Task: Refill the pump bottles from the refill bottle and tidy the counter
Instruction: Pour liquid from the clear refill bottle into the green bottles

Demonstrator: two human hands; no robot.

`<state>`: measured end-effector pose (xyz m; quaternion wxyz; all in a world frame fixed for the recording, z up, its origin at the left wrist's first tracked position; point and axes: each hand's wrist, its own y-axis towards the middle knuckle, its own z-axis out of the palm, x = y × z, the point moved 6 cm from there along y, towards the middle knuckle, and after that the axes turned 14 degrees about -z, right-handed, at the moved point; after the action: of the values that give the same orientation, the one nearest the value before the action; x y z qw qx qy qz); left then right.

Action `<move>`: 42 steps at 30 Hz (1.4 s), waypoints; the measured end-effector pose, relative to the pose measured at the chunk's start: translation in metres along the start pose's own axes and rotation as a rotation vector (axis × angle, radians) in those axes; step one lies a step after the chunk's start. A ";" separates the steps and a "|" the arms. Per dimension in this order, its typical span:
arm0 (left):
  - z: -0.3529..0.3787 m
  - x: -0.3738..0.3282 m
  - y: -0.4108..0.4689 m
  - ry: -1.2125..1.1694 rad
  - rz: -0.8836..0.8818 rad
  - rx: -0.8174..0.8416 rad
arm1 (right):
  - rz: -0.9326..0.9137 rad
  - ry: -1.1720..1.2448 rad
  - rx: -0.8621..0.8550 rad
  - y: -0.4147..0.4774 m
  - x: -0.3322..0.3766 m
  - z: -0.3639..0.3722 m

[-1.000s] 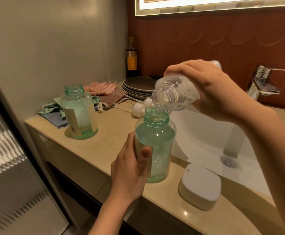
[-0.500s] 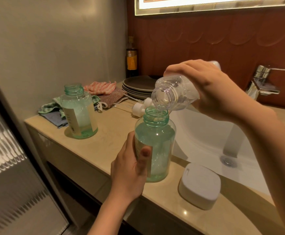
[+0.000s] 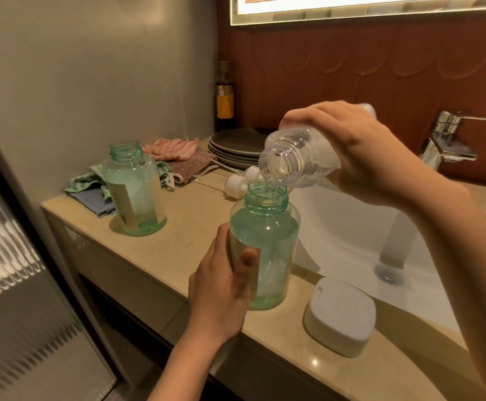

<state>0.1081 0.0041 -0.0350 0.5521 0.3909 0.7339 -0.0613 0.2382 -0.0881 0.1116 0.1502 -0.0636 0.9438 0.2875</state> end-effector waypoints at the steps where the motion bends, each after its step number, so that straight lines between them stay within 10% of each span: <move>1: 0.000 0.000 0.000 0.003 0.000 0.001 | -0.001 0.001 0.001 0.000 0.000 0.000; 42: 0.001 0.000 0.000 -0.012 -0.012 0.010 | -0.011 0.002 0.007 0.000 0.000 0.001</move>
<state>0.1085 0.0035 -0.0351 0.5539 0.3888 0.7328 -0.0709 0.2385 -0.0877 0.1112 0.1511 -0.0687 0.9446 0.2833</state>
